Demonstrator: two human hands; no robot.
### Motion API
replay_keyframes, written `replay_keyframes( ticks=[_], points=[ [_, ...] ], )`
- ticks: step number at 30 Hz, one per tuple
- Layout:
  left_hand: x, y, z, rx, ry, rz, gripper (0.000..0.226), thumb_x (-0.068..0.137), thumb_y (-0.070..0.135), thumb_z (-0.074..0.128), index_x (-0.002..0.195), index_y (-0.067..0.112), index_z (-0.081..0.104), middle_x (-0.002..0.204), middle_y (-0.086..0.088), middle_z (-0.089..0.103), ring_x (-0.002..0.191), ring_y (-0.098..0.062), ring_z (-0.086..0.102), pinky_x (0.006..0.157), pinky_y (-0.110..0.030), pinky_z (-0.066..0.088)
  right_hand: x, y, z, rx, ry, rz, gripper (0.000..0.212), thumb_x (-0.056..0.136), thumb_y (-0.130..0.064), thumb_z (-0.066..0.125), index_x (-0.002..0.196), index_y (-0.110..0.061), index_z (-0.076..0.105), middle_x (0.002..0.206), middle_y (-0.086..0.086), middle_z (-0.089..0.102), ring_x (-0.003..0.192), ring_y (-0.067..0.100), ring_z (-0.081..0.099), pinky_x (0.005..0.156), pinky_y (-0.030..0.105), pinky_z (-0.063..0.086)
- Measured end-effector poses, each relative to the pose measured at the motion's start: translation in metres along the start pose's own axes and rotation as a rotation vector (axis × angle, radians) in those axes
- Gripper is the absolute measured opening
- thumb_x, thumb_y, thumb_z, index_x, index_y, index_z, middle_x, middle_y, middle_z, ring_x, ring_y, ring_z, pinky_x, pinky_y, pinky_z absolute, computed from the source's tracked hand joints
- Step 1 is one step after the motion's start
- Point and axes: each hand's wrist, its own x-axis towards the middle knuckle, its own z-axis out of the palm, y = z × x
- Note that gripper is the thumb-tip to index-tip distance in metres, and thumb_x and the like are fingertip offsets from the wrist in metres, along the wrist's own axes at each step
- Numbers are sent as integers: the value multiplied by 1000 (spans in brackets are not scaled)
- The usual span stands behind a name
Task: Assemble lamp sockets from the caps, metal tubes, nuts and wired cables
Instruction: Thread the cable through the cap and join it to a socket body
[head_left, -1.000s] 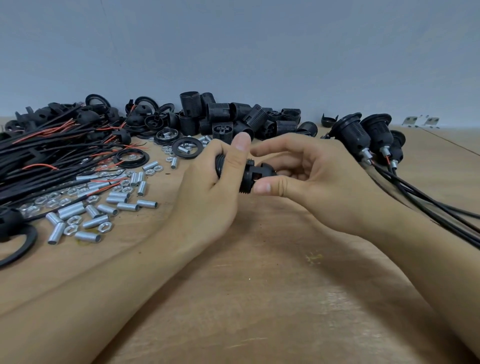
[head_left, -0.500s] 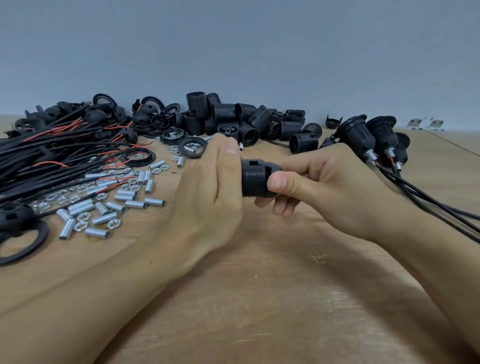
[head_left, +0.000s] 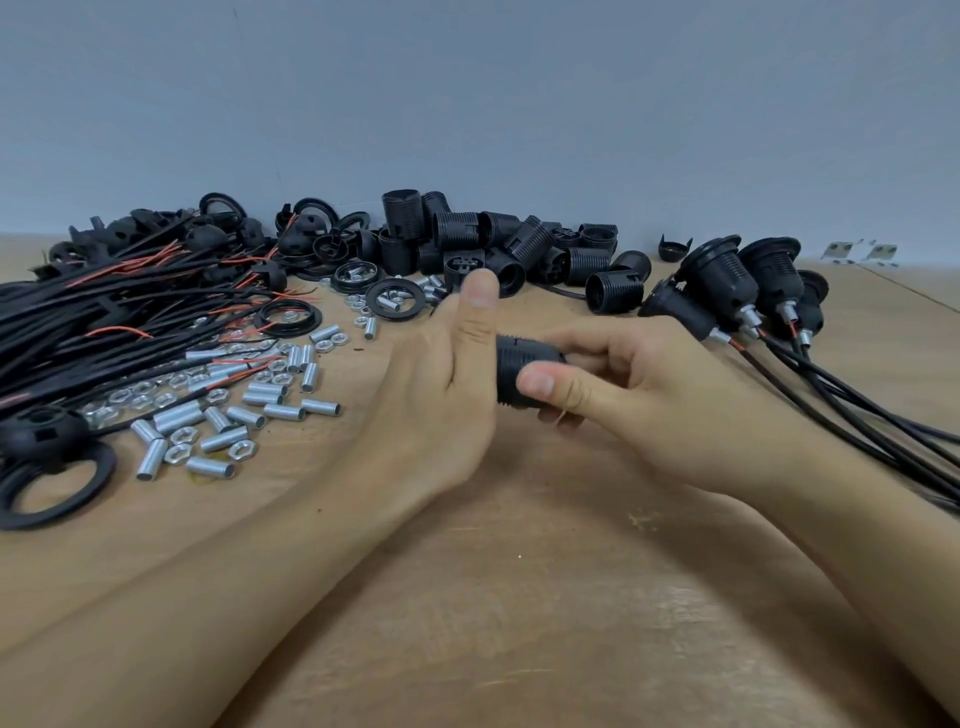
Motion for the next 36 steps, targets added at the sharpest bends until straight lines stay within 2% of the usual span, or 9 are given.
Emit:
replay_keyframes(
  ticks=[3,6,10,14,19,21,27,31,36],
  points=[
    [0,0,-3,78,-68,18,66,90,71,12,71,19,46,56,6,50,57,-6,50,55,-19,35,4,7,-4,17,-1,52,39,75,-39,72,108,-17,70,82,12,72,65,16,64,68,40,58],
    [5,-4,-11,233,-33,28,63,92,72,18,77,20,51,58,3,57,60,-10,54,58,-29,39,6,14,-5,-9,5,114,39,74,-43,71,105,-20,69,81,9,72,66,15,65,68,35,60],
    [34,-29,-40,694,155,57,30,100,42,46,93,18,64,91,-1,64,91,-25,54,71,-36,38,7,18,-5,-73,-19,162,37,73,-49,71,102,-25,71,78,-3,73,65,7,65,66,23,57],
    [47,-61,-71,895,32,-217,31,98,29,48,122,15,62,126,-10,60,123,-35,40,97,-47,37,8,20,-6,-81,-22,158,36,75,-51,71,102,-28,72,81,-4,74,67,8,66,68,25,57],
    [50,-69,-57,793,-251,-83,58,92,18,48,148,27,37,156,0,38,147,-21,16,113,-45,12,8,23,-5,-66,-26,160,44,71,-58,70,105,-30,71,82,-3,74,68,8,66,69,29,57],
    [51,-70,-53,791,-316,-117,55,91,21,49,144,34,40,150,-5,43,146,-23,16,112,-43,8,9,24,-4,-58,-25,160,49,68,-60,70,107,-30,71,84,-2,74,67,8,65,70,30,58],
    [53,-64,-54,726,-113,-58,24,95,19,59,115,25,68,101,5,69,111,-27,43,94,-41,30,10,24,-4,-41,-17,153,51,67,-60,70,106,-27,71,80,-3,74,66,6,65,66,22,52],
    [52,-60,-57,803,-83,-13,21,96,21,57,102,24,77,91,-3,72,102,-33,49,88,-40,37,10,26,-4,-17,-15,152,47,69,-55,71,106,-26,71,78,-5,74,64,5,64,63,18,51],
    [51,-39,-61,597,346,253,22,95,19,57,102,13,78,96,-6,73,97,-32,59,92,-35,40,11,27,-2,11,35,110,41,69,-52,72,102,-28,71,77,-4,73,63,8,63,59,21,54]
  ],
)
